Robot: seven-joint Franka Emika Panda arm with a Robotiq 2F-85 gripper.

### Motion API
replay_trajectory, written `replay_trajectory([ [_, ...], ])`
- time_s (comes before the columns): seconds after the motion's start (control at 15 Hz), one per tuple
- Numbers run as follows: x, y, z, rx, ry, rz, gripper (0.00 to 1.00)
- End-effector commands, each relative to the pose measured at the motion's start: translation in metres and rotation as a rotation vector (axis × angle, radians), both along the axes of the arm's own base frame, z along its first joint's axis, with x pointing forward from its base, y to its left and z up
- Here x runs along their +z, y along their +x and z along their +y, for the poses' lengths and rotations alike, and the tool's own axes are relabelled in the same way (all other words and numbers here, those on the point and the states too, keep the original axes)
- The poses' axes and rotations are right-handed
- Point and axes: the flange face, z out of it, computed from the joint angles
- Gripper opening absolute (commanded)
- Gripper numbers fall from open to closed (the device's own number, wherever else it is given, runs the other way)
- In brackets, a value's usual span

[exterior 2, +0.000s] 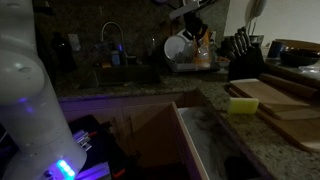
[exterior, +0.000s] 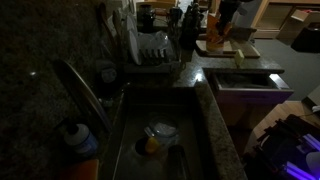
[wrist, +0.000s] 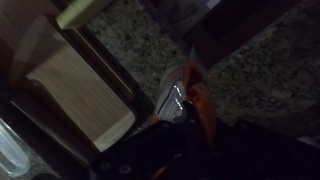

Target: Put the orange packet in the open drawer

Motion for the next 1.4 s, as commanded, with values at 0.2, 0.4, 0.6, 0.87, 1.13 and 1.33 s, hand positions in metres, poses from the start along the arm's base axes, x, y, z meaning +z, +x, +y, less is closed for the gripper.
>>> replay_trajectory([
  [0.2, -0.048, -0.051, -0.051, -0.251, -0.205, 0.192, 0.00],
  [0.4, -0.069, -0.074, -0.057, -0.342, -0.215, 0.370, 0.00],
  [0.6, -0.073, -0.091, -0.056, -0.362, -0.151, 0.550, 0.00],
  [0.87, -0.079, -0.097, -0.077, -0.207, 0.013, 0.627, 0.00],
  [1.13, -0.079, -0.095, -0.075, -0.225, -0.020, 0.621, 0.02],
  [1.33, -0.079, -0.093, -0.065, -0.220, -0.027, 0.617, 0.02],
])
